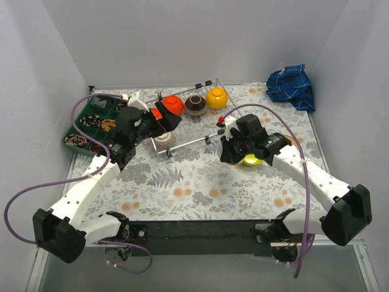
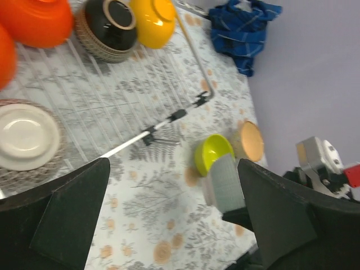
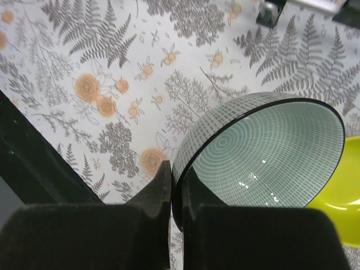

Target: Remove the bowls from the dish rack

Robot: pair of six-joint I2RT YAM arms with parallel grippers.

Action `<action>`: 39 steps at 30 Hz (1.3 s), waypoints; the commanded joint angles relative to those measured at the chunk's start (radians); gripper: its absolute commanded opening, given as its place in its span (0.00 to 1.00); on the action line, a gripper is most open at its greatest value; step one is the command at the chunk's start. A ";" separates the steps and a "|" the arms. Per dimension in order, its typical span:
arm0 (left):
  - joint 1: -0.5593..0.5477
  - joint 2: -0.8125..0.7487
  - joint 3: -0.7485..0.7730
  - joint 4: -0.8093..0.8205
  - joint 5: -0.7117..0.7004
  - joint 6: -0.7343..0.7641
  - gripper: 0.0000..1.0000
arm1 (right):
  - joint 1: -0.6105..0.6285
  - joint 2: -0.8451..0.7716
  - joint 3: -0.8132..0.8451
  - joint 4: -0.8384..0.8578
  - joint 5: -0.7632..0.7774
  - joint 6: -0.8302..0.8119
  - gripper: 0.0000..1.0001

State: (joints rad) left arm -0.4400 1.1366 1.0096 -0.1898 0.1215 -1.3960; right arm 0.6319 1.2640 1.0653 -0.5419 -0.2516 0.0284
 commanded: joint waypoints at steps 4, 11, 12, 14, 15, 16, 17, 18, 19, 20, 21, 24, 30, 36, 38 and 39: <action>0.006 -0.098 -0.060 -0.177 -0.255 0.215 0.98 | 0.103 -0.035 -0.051 -0.047 0.192 -0.002 0.01; 0.004 -0.143 -0.077 -0.223 -0.299 0.238 0.98 | 0.198 0.086 -0.048 -0.035 0.380 0.025 0.01; 0.004 -0.147 -0.078 -0.230 -0.301 0.239 0.98 | 0.204 0.100 -0.042 -0.033 0.409 0.033 0.01; 0.006 -0.162 -0.083 -0.238 -0.310 0.241 0.98 | 0.219 0.126 -0.045 -0.023 0.432 0.045 0.01; 0.004 -0.167 -0.085 -0.246 -0.312 0.241 0.98 | 0.221 0.144 -0.048 -0.012 0.455 0.056 0.01; 0.006 -0.176 -0.086 -0.249 -0.315 0.242 0.98 | 0.222 0.150 -0.053 -0.007 0.471 0.065 0.01; 0.006 -0.181 -0.088 -0.252 -0.319 0.242 0.98 | 0.223 0.158 -0.067 -0.004 0.488 0.068 0.01; 0.004 -0.184 -0.091 -0.258 -0.321 0.244 0.98 | 0.223 0.169 -0.074 0.002 0.527 0.074 0.01; 0.006 -0.189 -0.091 -0.263 -0.324 0.244 0.98 | 0.223 0.172 -0.082 0.006 0.550 0.073 0.01; 0.004 -0.193 -0.092 -0.266 -0.324 0.246 0.98 | 0.224 0.179 -0.094 0.011 0.572 0.073 0.01; 0.004 -0.196 -0.095 -0.267 -0.322 0.246 0.98 | 0.221 0.182 -0.100 0.019 0.606 0.070 0.01; 0.006 -0.199 -0.095 -0.270 -0.319 0.250 0.98 | 0.212 0.205 -0.114 0.037 0.630 0.050 0.01; 0.004 -0.199 -0.085 -0.277 -0.313 0.264 0.98 | 0.181 0.247 -0.136 0.068 0.695 0.031 0.01; 0.006 -0.181 -0.077 -0.280 -0.301 0.310 0.98 | 0.155 0.256 -0.157 0.082 0.712 0.019 0.01; 0.004 -0.172 -0.072 -0.283 -0.287 0.321 0.98 | 0.150 0.253 -0.179 0.083 0.712 0.022 0.01; 0.006 -0.166 -0.069 -0.281 -0.281 0.333 0.98 | 0.146 0.250 -0.186 0.083 0.710 0.024 0.01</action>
State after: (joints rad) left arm -0.4404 0.9638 0.9241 -0.4648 -0.1745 -1.1168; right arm 0.7906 1.5276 0.9028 -0.4904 0.4007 0.0666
